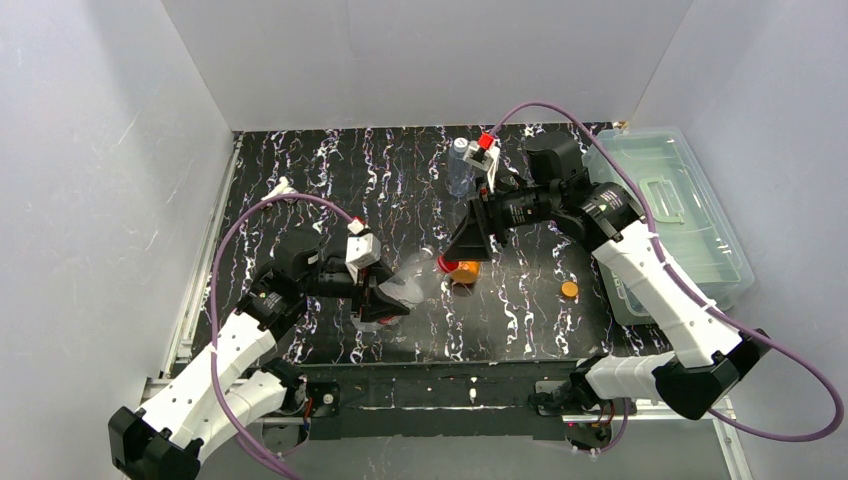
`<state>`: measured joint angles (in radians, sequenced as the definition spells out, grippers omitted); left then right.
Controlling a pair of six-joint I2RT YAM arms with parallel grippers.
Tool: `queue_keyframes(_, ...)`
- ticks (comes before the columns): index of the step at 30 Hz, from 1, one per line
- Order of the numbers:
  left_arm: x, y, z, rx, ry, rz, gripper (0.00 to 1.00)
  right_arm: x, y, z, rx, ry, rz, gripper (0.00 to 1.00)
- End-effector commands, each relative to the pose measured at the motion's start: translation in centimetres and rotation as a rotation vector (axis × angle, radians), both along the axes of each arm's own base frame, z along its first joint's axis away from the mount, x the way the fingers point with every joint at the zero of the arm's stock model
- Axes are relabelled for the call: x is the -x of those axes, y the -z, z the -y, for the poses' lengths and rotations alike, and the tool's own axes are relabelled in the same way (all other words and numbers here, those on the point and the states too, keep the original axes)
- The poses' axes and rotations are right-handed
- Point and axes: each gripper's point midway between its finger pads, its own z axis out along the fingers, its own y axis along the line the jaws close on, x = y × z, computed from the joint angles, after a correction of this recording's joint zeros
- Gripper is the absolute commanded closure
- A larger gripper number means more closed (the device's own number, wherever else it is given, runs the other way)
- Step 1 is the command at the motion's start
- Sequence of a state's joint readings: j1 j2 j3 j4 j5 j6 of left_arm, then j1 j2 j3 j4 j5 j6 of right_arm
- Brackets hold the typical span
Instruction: Screw on the bottle caps
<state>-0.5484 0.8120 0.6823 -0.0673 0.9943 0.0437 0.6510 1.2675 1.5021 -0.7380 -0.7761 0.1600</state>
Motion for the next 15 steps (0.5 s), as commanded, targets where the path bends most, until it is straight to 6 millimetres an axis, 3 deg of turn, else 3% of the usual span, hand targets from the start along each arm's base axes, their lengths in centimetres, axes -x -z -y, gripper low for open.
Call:
queue_keyframes(1,0.42,-0.72,0.1,0.029,0.03,-0.004,1.0,0.87,-1.37,-0.53,-0.075,-0.081,0.046,0.25)
queue_keyframes(15,0.08,-0.14,0.12,0.025,0.014,-0.012,1.0,1.67,-1.68,-0.53,-0.089,-0.111,0.02,0.36)
